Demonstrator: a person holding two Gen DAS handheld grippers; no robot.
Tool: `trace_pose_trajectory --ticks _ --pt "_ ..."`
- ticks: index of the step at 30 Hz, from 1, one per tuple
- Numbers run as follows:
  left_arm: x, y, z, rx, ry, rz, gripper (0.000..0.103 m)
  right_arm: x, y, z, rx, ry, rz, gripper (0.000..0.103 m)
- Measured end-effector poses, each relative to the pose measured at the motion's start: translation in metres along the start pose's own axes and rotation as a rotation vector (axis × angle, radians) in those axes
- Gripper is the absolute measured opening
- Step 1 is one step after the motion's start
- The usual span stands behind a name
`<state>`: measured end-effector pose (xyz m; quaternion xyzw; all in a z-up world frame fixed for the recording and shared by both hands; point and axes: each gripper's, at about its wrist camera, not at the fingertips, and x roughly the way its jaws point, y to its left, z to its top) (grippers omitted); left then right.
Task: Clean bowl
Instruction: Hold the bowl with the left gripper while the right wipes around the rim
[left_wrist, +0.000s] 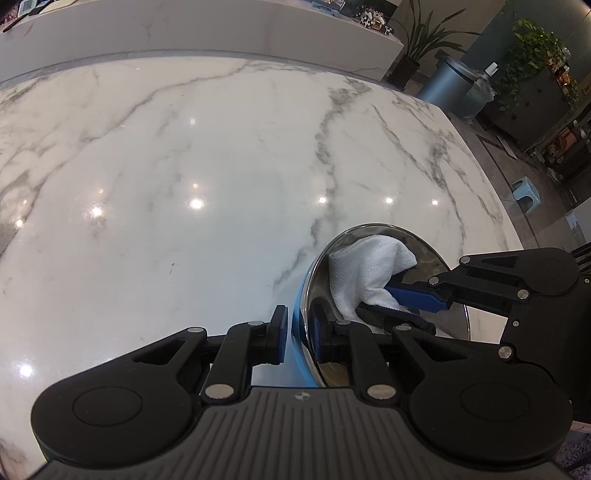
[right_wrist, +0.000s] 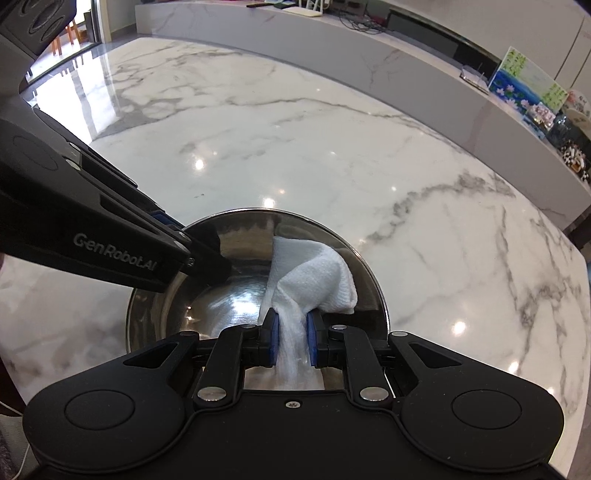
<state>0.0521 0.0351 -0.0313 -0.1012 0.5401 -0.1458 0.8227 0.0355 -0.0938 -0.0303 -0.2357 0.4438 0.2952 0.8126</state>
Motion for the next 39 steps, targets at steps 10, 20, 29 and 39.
trace_pose_trajectory --ticks 10,20,29,39 --pt "0.007 0.001 0.001 -0.005 0.005 0.011 0.012 -0.004 0.004 0.001 0.022 -0.002 0.132 0.014" --pt "0.005 0.006 0.0 -0.013 0.004 0.004 0.012 -0.002 0.011 0.0 -0.02 0.02 0.098 0.014" --pt "0.004 0.003 0.001 -0.006 -0.001 0.013 0.012 -0.006 0.005 -0.004 -0.029 0.017 -0.004 0.014" --pt "0.001 0.004 0.001 -0.03 -0.026 -0.031 0.017 -0.031 -0.005 -0.002 0.037 -0.074 0.005 0.014"
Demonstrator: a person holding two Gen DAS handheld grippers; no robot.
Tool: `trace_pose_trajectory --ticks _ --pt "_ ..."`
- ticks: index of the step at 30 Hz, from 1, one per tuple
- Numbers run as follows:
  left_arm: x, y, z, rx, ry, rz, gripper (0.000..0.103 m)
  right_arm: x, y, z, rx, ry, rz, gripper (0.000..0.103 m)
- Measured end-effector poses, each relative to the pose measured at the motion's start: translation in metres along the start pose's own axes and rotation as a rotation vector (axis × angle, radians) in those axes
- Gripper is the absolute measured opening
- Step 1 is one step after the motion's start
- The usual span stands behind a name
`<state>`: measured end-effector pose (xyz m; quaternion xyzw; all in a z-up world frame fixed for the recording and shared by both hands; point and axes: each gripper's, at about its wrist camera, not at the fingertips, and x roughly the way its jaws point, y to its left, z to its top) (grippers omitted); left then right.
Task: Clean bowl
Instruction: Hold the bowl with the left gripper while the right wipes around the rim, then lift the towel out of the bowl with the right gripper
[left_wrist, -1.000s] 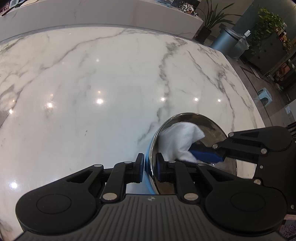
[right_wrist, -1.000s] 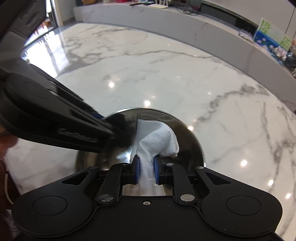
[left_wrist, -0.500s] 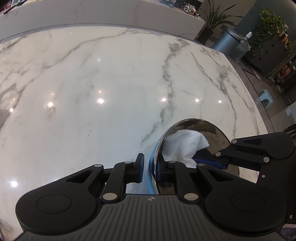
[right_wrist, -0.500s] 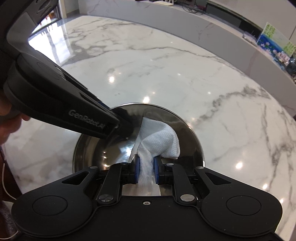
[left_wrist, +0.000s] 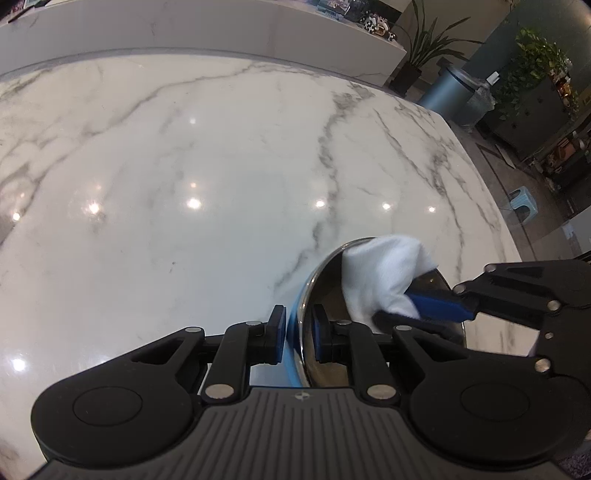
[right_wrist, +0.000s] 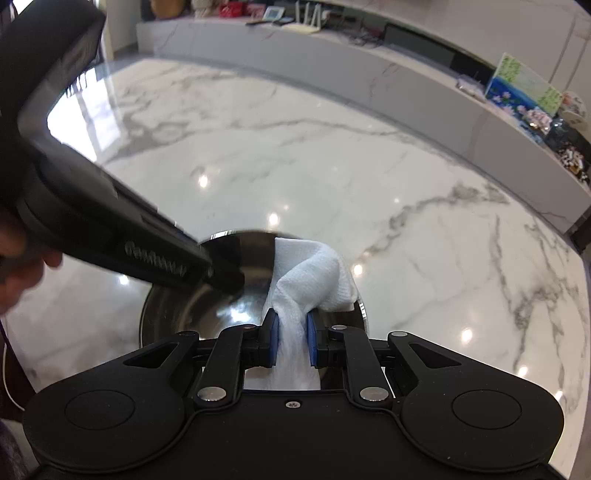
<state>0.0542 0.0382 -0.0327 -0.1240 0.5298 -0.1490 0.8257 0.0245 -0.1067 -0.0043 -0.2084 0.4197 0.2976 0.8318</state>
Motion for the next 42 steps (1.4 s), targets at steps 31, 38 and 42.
trace_pose_trajectory --ticks 31,38,42 --pt "-0.025 -0.027 -0.035 -0.026 -0.238 0.039 0.047 -0.025 -0.065 -0.077 0.424 -0.079 -0.177 0.014" --pt "-0.023 -0.034 -0.047 0.024 -0.277 0.079 0.047 -0.015 -0.054 -0.088 0.473 -0.055 -0.122 0.014" --pt "-0.024 -0.032 -0.051 0.011 -0.26 0.065 0.047 -0.007 -0.048 -0.097 0.446 -0.057 -0.114 0.014"
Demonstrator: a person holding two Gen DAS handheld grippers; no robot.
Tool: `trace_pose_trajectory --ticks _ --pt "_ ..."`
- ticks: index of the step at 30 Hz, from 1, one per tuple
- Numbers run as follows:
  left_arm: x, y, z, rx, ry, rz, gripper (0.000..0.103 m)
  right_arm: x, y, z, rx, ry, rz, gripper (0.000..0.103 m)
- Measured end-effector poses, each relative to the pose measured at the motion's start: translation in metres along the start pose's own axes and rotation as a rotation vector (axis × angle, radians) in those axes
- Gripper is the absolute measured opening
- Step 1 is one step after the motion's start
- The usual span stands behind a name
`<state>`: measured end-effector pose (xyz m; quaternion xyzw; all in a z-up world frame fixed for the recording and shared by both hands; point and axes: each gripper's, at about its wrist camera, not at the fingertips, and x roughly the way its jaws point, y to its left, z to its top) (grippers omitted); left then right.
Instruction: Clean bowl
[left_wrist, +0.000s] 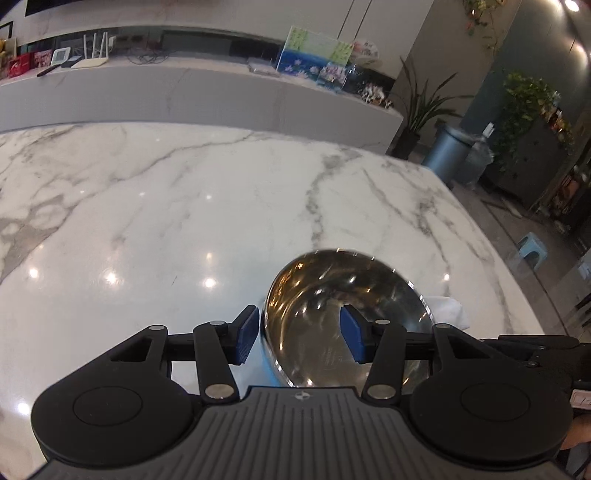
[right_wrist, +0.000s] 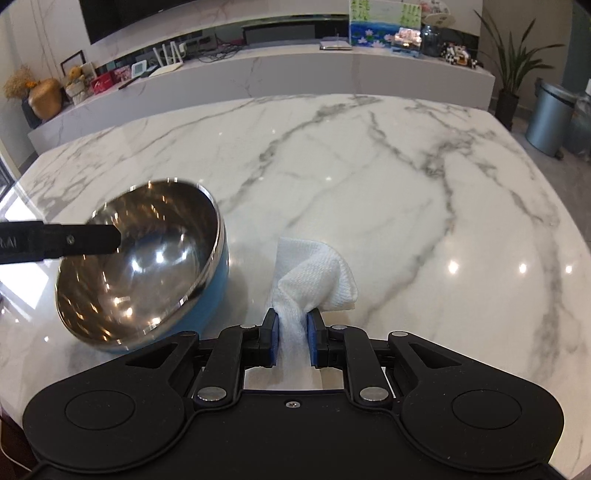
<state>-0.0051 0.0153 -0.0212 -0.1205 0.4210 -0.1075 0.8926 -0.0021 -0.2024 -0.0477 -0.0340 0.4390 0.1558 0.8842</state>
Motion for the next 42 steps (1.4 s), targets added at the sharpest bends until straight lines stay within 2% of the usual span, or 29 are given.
trace_pose_trajectory --ticks 5,8,10,13,15,22,26,29,38,42 --pt "-0.002 0.002 -0.003 -0.048 0.012 -0.004 0.047 0.001 -0.002 -0.006 0.0 -0.029 0.005 0.017" --pt "-0.001 0.001 -0.003 -0.045 0.008 0.002 0.047 -0.002 -0.001 -0.008 0.003 -0.049 -0.025 0.029" --pt "-0.002 0.004 -0.005 -0.064 -0.002 -0.008 0.047 -0.007 0.0 -0.011 0.019 -0.07 -0.042 0.043" --pt "-0.002 0.005 -0.008 -0.066 0.0 -0.009 0.047 -0.018 0.001 -0.018 0.04 -0.107 -0.075 0.051" --pt "-0.001 0.004 -0.009 -0.064 -0.001 0.002 0.047 -0.022 0.001 -0.024 0.06 -0.114 -0.082 0.052" --pt "-0.004 -0.001 -0.015 -0.055 -0.004 0.015 0.047 -0.021 0.007 -0.035 0.081 -0.098 -0.113 0.052" --pt "-0.005 -0.004 -0.018 -0.044 0.0 0.03 0.047 -0.018 0.008 -0.035 0.109 -0.097 -0.073 0.051" --pt "-0.004 -0.001 -0.017 -0.066 0.014 0.031 0.047 -0.013 0.011 -0.036 0.095 -0.089 -0.075 0.037" --pt "0.008 0.006 -0.022 -0.11 0.08 0.057 0.039 -0.01 0.019 -0.037 0.044 -0.094 -0.073 0.021" --pt "0.009 0.004 -0.024 -0.114 0.091 0.052 0.031 -0.01 0.02 -0.036 0.038 -0.1 -0.071 0.016"
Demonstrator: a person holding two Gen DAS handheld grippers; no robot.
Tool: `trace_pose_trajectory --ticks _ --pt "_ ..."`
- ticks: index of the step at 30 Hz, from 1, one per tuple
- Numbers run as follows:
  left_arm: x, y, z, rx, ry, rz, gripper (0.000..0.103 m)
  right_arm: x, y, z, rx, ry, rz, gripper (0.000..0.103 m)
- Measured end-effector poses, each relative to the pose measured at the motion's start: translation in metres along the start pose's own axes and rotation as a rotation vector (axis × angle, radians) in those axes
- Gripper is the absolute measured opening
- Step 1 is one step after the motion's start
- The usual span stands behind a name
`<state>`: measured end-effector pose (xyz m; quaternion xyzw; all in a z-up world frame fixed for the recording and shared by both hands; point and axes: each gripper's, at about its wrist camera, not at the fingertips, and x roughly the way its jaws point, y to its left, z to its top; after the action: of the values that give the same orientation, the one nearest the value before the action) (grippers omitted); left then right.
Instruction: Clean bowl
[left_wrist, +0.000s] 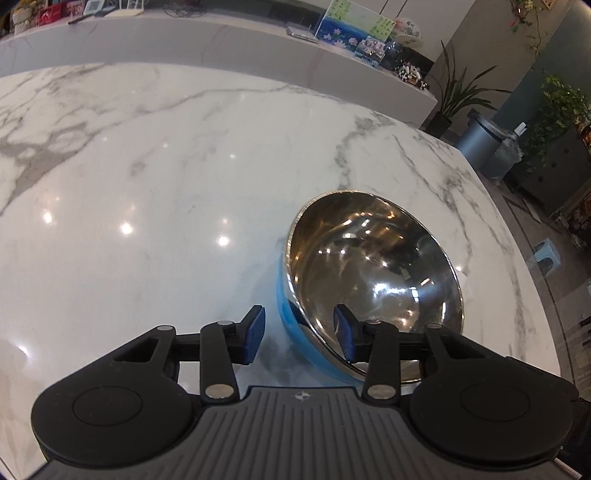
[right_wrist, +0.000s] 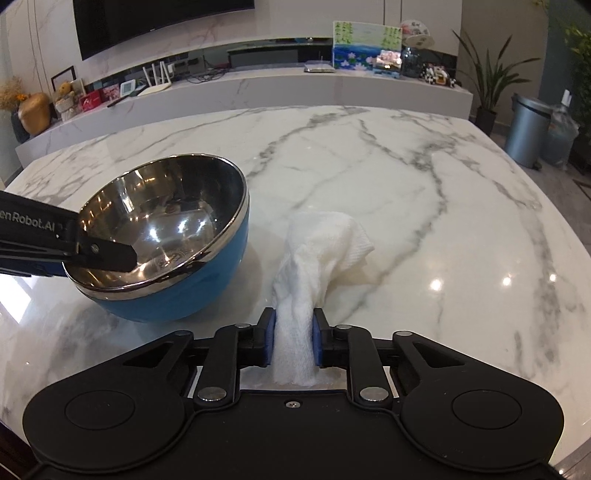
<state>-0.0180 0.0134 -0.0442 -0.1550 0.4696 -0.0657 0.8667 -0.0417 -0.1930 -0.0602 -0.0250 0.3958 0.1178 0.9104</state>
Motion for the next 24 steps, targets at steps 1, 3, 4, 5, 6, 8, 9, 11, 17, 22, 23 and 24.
trace_pose_trajectory --ticks 1,3,4,5,6,8,9,11,17,22,23,24 --pt "0.0 0.0 0.0 0.002 0.002 0.003 0.03 0.0 0.0 0.0 0.004 -0.002 0.0 0.016" --pt "0.001 -0.001 -0.001 0.005 0.006 0.01 0.029 -0.002 0.0 0.002 0.008 -0.012 -0.002 0.016" --pt "0.001 -0.002 -0.001 0.007 0.005 0.012 0.028 -0.004 0.0 0.003 0.006 -0.024 -0.005 0.016" --pt "0.001 -0.001 -0.001 0.006 0.005 0.014 0.027 -0.006 0.0 0.004 0.001 -0.035 -0.008 0.016" --pt "0.001 -0.001 0.0 0.004 0.005 0.016 0.025 -0.009 0.0 0.005 -0.005 -0.048 -0.01 0.016" --pt "0.001 -0.001 0.001 0.006 0.007 0.019 0.023 -0.014 0.002 0.007 -0.025 -0.079 -0.014 0.016" --pt "0.001 -0.001 0.001 0.007 0.006 0.021 0.022 -0.016 0.003 0.008 -0.034 -0.087 -0.013 0.016" --pt "0.001 -0.003 0.001 0.009 0.003 0.027 0.02 -0.02 0.005 0.009 -0.053 -0.104 -0.011 0.016" --pt "0.001 -0.006 0.0 0.015 0.001 0.039 0.02 -0.026 0.011 0.011 -0.079 -0.119 0.013 0.016" --pt "0.001 -0.006 0.001 0.017 0.002 0.04 0.02 -0.022 0.013 0.01 -0.086 -0.096 0.02 0.016" --pt "0.001 -0.006 0.001 0.018 0.002 0.041 0.02 -0.021 0.013 0.009 -0.09 -0.086 0.022 0.016" --pt "0.001 -0.006 0.001 0.019 0.001 0.042 0.02 -0.019 0.014 0.008 -0.092 -0.078 0.025 0.016"
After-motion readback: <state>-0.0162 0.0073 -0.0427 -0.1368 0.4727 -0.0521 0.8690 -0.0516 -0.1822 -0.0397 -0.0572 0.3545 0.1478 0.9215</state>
